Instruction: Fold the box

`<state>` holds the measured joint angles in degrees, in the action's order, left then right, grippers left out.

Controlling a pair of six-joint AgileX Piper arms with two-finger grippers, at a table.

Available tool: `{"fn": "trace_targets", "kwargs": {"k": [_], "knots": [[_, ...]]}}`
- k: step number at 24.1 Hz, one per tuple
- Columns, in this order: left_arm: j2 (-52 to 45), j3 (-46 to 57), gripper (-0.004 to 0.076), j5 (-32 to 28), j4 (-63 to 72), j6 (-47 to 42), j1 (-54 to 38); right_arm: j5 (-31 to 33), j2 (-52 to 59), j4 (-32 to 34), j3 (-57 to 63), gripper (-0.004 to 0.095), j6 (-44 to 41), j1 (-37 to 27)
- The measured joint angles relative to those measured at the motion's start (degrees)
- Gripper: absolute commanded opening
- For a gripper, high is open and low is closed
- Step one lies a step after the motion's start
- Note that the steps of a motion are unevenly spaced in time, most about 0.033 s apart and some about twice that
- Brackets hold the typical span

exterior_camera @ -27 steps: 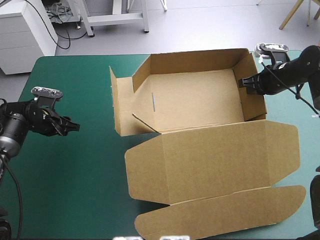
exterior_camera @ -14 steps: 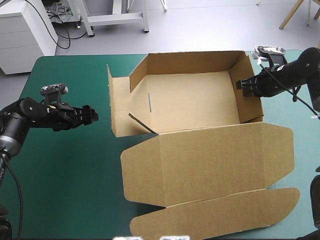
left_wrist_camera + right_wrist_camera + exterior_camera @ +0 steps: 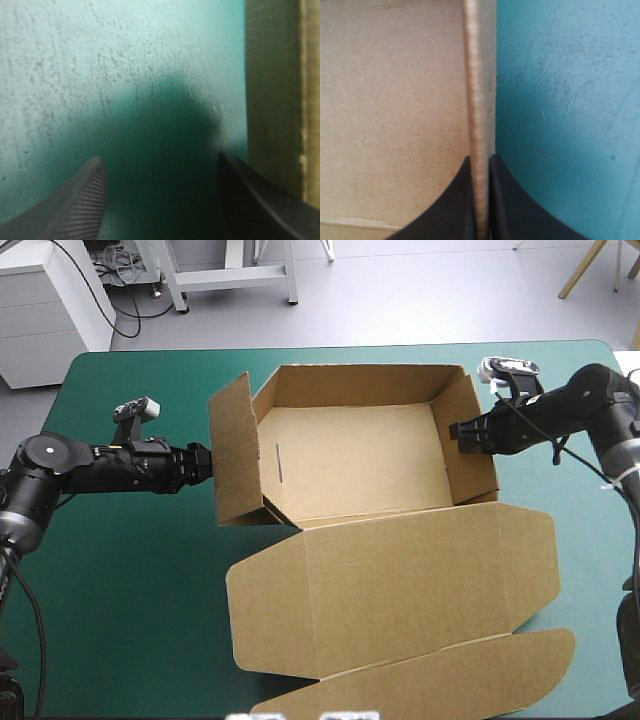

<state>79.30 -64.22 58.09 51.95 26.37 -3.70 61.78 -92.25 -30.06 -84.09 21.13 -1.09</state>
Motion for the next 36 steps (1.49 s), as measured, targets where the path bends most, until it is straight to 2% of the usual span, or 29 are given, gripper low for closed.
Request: {"fn": "trace_targets", "kwargs": {"k": [7,14,20,25,30,36], "knots": [[0.0,0.0,0.0412,2.74,1.65,3.56,0.0,-10.04,0.0,-0.3,5.75,-0.0018,-0.36,5.11],[0.0,0.0,0.0412,5.29,2.16,4.83,0.0,-16.91,-1.43,-0.23,8.87,-0.0018,-3.9,10.49],[0.0,0.0,0.0412,7.02,6.5,6.65,0.04,-20.68,-4.7,-1.54,8.95,-0.0019,-5.85,15.08],[0.0,0.0,0.0412,7.35,3.45,6.79,0.04,-21.79,-5.72,-2.14,8.98,-0.0018,-5.96,17.55],[0.0,0.0,0.0391,7.47,-7.01,2.54,0.04,-24.21,-5.95,-2.14,9.04,-0.0018,-6.08,20.77],[0.0,0.0,0.0288,6.44,-18.12,-7.16,0.04,-28.88,-6.25,-1.58,9.16,-0.0015,-7.64,26.04]]}}
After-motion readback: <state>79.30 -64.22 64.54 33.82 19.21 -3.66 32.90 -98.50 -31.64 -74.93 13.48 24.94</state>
